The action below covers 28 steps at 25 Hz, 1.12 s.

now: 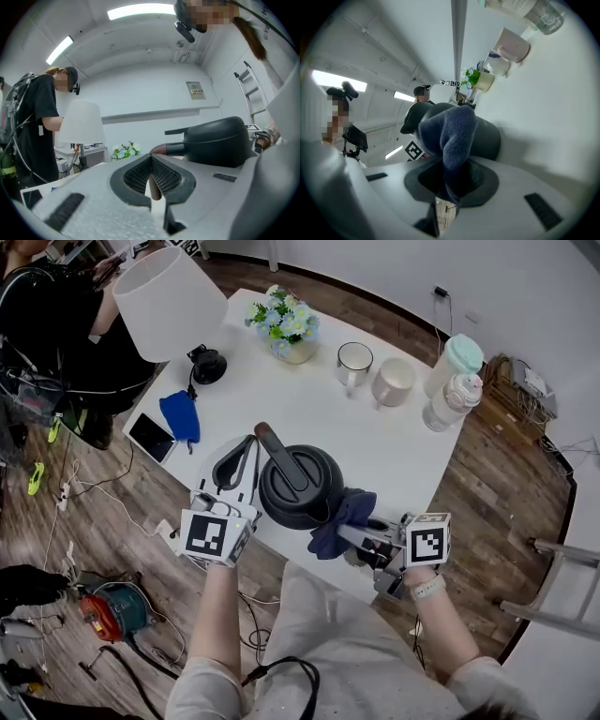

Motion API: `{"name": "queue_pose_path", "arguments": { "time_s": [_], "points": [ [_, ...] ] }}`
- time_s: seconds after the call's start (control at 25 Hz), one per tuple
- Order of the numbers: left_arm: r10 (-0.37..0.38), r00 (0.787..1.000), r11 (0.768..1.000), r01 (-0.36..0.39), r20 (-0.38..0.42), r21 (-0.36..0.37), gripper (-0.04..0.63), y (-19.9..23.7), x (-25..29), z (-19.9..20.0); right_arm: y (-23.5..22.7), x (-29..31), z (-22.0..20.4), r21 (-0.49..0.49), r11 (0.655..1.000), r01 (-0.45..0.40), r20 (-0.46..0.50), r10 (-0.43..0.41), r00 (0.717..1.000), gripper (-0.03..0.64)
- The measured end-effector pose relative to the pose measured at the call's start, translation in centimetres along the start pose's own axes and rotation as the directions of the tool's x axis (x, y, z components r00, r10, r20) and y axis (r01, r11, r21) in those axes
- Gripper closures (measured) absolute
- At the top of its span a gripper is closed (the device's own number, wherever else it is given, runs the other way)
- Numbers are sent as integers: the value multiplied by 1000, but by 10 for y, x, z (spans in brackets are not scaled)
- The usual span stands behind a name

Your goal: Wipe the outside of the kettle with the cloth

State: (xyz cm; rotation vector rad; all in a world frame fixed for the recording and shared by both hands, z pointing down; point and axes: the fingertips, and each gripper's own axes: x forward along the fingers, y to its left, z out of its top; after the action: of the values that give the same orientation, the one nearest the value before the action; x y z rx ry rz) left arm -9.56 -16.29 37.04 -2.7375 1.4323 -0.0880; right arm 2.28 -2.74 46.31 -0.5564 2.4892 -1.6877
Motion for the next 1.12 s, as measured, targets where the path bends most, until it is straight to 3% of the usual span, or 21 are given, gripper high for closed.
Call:
{"name": "queue_pose_path", "arguments": {
  "time_s": [0.16, 0.28, 0.4, 0.64, 0.76, 0.88, 1.0, 1.12],
  "points": [
    [4, 999, 1000, -6, 41, 30, 588, 13, 6, 7, -3, 8, -13, 25, 1000, 15, -11, -15, 1000, 561],
    [11, 1000, 1000, -11, 12, 27, 588, 11, 4, 9, -16, 7, -25, 34, 997, 66, -33, -65, 997, 561],
    [3, 1000, 1000, -4, 31, 19, 588, -4, -7, 12, -31, 4, -28, 38, 990, 134, -46, -132, 990, 561],
    [66, 998, 998, -65, -6, 20, 588, -27, -48, 0, -46, 1, -26, 1, 968, 249, -65, -249, 966, 561],
    [120, 993, 992, -119, -14, 34, 588, -39, -67, 3, -43, -13, -11, -69, 955, 288, -23, -290, 957, 561],
    [174, 985, 985, -174, -7, 8, 588, -53, -87, 6, -22, -34, 20, -129, 961, 246, 39, -243, 969, 561],
    [201, 979, 979, -200, 20, -47, 588, -70, -97, 19, 15, -46, 56, -172, 976, 136, 64, -127, 990, 561],
    [193, 980, 979, -190, 39, -73, 586, -86, -99, 31, 58, -48, 83, -242, 970, 6, 30, 2, 1000, 561]
  ]
}}
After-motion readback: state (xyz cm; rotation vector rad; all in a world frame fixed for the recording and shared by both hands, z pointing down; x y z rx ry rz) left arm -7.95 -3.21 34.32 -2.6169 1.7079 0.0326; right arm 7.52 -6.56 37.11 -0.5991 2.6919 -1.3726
